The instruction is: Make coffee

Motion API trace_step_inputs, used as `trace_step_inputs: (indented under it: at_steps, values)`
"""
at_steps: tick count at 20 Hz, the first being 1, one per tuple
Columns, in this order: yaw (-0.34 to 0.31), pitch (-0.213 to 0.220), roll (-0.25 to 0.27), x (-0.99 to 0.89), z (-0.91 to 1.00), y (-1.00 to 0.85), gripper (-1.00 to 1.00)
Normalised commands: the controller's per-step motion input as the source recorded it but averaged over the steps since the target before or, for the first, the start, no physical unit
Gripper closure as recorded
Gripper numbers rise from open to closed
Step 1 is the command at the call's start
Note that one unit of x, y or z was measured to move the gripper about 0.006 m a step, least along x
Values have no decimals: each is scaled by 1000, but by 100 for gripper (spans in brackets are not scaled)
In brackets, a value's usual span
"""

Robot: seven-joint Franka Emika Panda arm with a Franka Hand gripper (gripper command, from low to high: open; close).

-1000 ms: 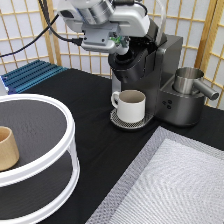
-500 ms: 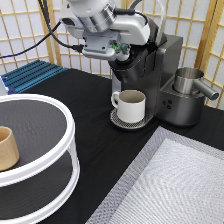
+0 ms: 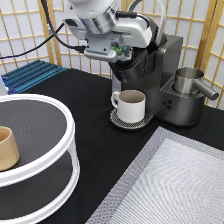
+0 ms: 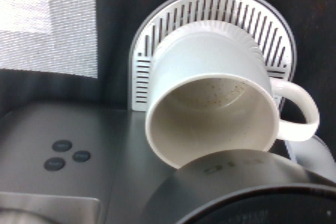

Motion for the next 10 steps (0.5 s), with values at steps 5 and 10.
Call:
trace_step_inputs:
  at_steps: [5, 10]
  values:
    - [-103, 0, -175, -116, -26, 323, 100]
    - [-92, 0, -182, -25, -9, 342, 100]
